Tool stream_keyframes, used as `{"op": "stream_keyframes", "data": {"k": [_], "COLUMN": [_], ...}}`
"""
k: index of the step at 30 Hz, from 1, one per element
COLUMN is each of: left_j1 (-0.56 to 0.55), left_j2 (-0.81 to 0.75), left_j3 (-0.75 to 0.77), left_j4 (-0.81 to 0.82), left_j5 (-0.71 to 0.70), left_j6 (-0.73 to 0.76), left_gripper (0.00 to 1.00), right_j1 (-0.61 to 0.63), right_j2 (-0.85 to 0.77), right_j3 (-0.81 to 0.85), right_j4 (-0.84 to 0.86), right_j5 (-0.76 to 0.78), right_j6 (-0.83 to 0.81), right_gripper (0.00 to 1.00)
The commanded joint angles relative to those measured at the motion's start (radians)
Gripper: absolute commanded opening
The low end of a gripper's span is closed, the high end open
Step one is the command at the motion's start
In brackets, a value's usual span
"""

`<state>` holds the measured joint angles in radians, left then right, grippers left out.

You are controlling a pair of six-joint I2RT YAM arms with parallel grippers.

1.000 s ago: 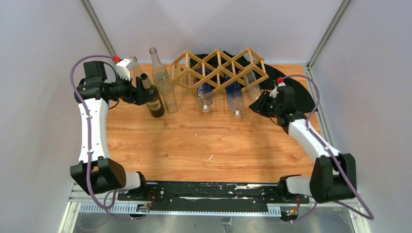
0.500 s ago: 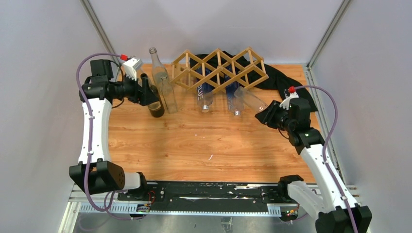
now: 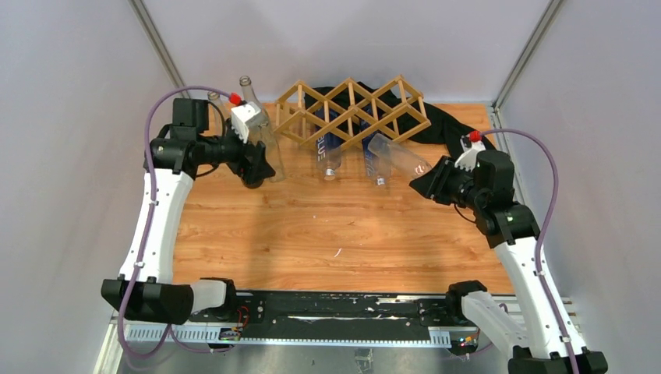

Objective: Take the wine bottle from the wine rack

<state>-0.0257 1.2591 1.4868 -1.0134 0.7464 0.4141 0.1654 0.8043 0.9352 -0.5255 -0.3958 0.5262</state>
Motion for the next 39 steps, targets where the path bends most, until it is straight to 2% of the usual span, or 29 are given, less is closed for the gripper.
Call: {"op": "stream_keyframes", "data": {"k": [1, 6, 9, 17, 24, 34, 39], "left_j1": [-0.091, -0.228, -0.298, -0.378, -0.388, -0.395, -0.396], "left_j2": [-0.045, -0.091, -0.121, -0.178, -0.214, -0.267, -0.261], "left_j3": [0.032, 0.014, -0.022, -0.128, -0.194, -0.274, -0.290], "left_j4": [-0.071, -0.122, -0.127, -0.128, -0.129, -0.155, -0.155], "left_j5": [-0.051, -0.131, -0.193, -0.253, -0.274, -0.263, -0.280], "left_j6": [0.138, 0.273, 0.303, 0.309, 0.348, 0.448, 0.479], "left_gripper": [0.87, 0.95, 0.99, 1.00, 1.00, 1.00, 0.86], "right_j1": [0.075, 0.304, 0.448, 0.700, 0.779, 0.816, 0.816], "right_j2": [0.021, 0.099, 0.170, 0.391, 0.539, 0.633, 0.646], "right_j3": [0.084, 0.155, 0.202, 0.360, 0.479, 0.564, 0.579], "right_j4": [0.014, -0.003, 0.001, 0.028, 0.046, 0.074, 0.088], "right_j5": [-0.059, 0.050, 0.102, 0.097, -0.018, -0.112, -0.139], "right_j6": [-0.017, -0.022, -0.010, -0.003, 0.008, 0.037, 0.051], "right_gripper": [0.00, 0.00, 0.00, 0.00, 0.00, 0.00, 0.00]}}
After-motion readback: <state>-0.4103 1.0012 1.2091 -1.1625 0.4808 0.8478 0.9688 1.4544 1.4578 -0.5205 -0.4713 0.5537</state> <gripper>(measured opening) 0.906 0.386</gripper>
